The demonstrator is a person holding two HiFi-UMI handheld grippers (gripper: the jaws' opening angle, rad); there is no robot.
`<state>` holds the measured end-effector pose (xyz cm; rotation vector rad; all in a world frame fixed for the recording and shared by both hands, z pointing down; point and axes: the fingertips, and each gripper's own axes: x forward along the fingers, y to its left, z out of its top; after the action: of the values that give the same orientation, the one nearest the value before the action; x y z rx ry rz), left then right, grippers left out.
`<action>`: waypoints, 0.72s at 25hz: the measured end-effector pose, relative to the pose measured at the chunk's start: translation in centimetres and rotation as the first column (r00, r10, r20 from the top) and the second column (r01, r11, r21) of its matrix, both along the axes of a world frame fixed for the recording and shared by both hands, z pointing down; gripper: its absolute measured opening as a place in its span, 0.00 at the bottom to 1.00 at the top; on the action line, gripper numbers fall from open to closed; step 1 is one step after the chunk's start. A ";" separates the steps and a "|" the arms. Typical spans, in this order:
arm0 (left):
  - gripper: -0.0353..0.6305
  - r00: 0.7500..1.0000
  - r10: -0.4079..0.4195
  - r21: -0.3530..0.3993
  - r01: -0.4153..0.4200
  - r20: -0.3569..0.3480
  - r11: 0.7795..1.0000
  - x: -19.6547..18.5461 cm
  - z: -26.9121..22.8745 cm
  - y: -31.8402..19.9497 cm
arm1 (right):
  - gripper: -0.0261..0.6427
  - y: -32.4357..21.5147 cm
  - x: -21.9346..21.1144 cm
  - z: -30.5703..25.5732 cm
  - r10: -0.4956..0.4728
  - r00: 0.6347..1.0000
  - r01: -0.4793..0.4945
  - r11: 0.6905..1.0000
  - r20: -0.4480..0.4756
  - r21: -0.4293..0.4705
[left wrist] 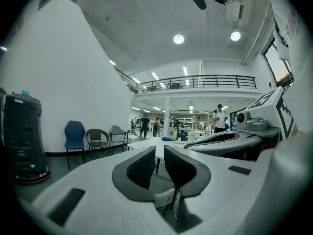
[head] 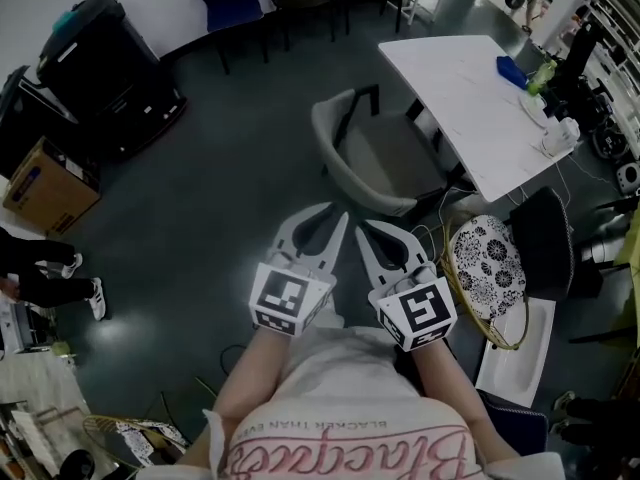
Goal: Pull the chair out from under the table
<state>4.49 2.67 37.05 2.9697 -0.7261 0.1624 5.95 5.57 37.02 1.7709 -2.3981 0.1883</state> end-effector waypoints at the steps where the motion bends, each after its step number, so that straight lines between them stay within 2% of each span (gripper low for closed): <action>1: 0.11 1.000 0.005 -0.005 -0.005 0.005 1.000 0.3 0.3 -0.8 | 0.05 -0.8 0.3 0.2 0.003 1.000 -0.003 1.000 0.003 -0.003; 3: 0.19 1.000 0.018 -0.014 -0.018 0.010 1.000 0.7 0.6 -2.2 | 0.05 -2.3 0.6 0.4 0.010 1.000 -0.010 1.000 0.012 -0.011; 9: 0.33 1.000 0.011 -0.036 -0.011 -0.007 0.999 1.8 1.0 -5.7 | 0.05 -5.7 2.4 0.3 0.013 0.999 -0.012 1.000 0.032 -0.020; 12: 0.35 1.000 0.009 -0.043 -0.009 -0.004 0.999 1.9 1.4 -7.4 | 0.05 -7.4 2.9 0.3 -0.007 1.000 0.008 1.000 0.023 -0.025; 16: 0.35 1.000 0.007 -0.045 -0.007 -0.001 0.999 2.2 1.4 -10.0 | 0.05 -10.4 3.6 0.3 -0.083 0.996 0.083 0.996 -0.013 -0.035; 18: 0.35 1.000 0.008 -0.081 -0.007 0.008 0.997 3.1 1.9 -11.1 | 0.05 -12.0 4.8 0.4 -0.118 0.993 0.117 0.992 -0.023 -0.040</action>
<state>7.55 -8.39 38.97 2.8974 -0.6927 0.2001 10.78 -6.39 37.45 1.5997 -2.4545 0.1955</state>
